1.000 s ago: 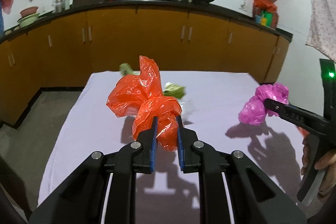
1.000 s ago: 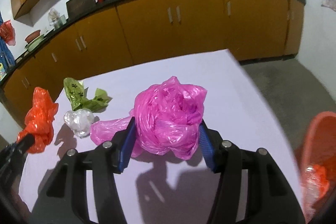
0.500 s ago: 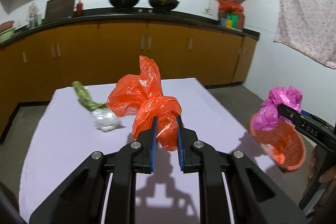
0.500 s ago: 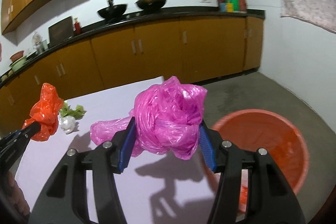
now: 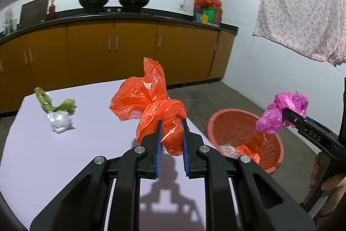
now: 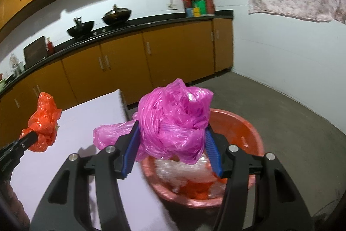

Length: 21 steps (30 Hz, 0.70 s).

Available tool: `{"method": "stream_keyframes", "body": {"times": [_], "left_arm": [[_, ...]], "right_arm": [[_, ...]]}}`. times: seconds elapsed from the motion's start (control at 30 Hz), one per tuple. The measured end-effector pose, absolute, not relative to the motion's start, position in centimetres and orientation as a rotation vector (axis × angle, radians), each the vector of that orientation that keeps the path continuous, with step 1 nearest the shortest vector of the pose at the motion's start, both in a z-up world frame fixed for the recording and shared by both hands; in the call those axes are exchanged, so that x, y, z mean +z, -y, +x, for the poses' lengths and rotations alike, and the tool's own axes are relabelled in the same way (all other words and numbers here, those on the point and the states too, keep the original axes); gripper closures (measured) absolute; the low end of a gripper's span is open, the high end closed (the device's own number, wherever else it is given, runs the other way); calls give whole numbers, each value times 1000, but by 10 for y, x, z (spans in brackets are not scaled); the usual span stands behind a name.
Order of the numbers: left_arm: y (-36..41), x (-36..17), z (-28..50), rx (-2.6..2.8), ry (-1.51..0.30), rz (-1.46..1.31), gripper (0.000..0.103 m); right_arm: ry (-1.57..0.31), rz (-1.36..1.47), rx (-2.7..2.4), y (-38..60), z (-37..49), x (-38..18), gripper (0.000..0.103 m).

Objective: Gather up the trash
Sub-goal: 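Carry the red bag and pink bag over the orange basket with both tools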

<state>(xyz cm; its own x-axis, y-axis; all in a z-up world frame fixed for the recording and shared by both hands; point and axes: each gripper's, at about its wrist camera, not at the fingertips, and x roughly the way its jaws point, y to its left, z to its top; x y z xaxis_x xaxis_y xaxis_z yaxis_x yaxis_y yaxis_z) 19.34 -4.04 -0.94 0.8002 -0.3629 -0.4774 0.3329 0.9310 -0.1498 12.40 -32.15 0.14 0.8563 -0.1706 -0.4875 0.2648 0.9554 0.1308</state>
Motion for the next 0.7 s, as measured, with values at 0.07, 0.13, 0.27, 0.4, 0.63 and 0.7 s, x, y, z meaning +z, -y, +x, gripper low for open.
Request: {"method": "stream_keyframes", "body": {"times": [0.07, 0.13, 0.27, 0.4, 0.63, 0.7], "left_arm": [[51, -10, 191, -393, -529, -54, 87], [60, -10, 191, -412, -534, -50, 87], [77, -12, 189, -443, -542, -35, 87], [92, -14, 187, -470, -551, -17, 87], [109, -18, 187, -504, -564, -1, 87], [116, -19, 188, -513, -569, 2, 87]], "right_arm": [[-493, 204, -247, 330, 121, -1, 48], [-494, 214, -261, 339, 118, -3, 48], [-494, 222, -279, 349, 113, -6, 48], [-495, 234, -295, 359, 111, -10, 48], [-498, 244, -312, 368, 110, -14, 48], [-499, 247, -317, 372, 111, -15, 48]]}}
